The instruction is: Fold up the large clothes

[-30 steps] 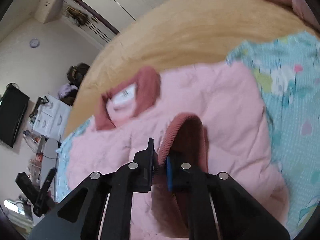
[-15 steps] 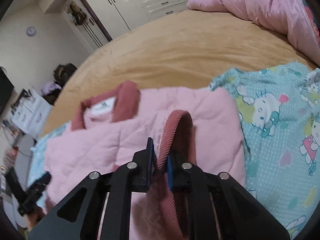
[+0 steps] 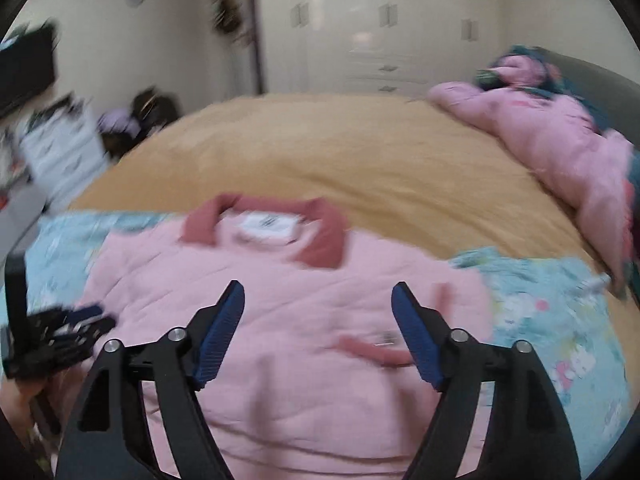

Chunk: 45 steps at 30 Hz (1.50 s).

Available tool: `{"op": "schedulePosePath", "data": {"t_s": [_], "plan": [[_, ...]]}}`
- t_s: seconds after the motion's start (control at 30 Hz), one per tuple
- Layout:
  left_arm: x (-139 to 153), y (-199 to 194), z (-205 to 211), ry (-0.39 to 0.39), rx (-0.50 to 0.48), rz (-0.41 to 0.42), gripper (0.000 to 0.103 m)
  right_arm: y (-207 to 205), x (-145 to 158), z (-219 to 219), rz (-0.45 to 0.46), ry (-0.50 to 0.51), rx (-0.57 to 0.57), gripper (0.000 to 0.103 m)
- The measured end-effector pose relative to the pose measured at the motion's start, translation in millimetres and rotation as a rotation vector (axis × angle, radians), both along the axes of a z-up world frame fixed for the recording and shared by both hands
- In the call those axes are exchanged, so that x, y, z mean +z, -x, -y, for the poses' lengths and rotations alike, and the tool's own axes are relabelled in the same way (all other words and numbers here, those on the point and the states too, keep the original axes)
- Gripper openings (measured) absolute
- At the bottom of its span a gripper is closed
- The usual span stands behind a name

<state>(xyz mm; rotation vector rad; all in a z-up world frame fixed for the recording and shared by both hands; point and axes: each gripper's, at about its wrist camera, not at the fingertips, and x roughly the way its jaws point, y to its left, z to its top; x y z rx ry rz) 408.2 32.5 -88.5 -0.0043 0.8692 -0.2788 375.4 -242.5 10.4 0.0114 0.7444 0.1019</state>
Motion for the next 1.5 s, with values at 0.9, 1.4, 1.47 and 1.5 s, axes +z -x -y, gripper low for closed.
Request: {"op": "schedulePosePath", "data": {"t_s": [0.9, 1.4, 1.47, 1.5], "plan": [[23.2, 8.1, 9.1, 0.011, -0.039, 0.016, 0.063, 16.1, -60.0, -9.2, -0.151, -0.065, -0.056, 0.092], [59.8, 26.7, 14.4, 0.035, -0.032, 0.046, 0.094, 54.0, -16.7, -2.3, -0.089, -0.129, -0.052, 0.098], [64.7, 31.0, 15.9, 0.035, -0.032, 0.052, 0.094, 56.6, -11.9, -1.2, -0.081, -0.136, -0.05, 0.098], [67.5, 33.3, 16.7, 0.037, -0.034, 0.053, 0.094, 58.6, -8.7, -0.6, -0.077, -0.136, -0.05, 0.098]]}}
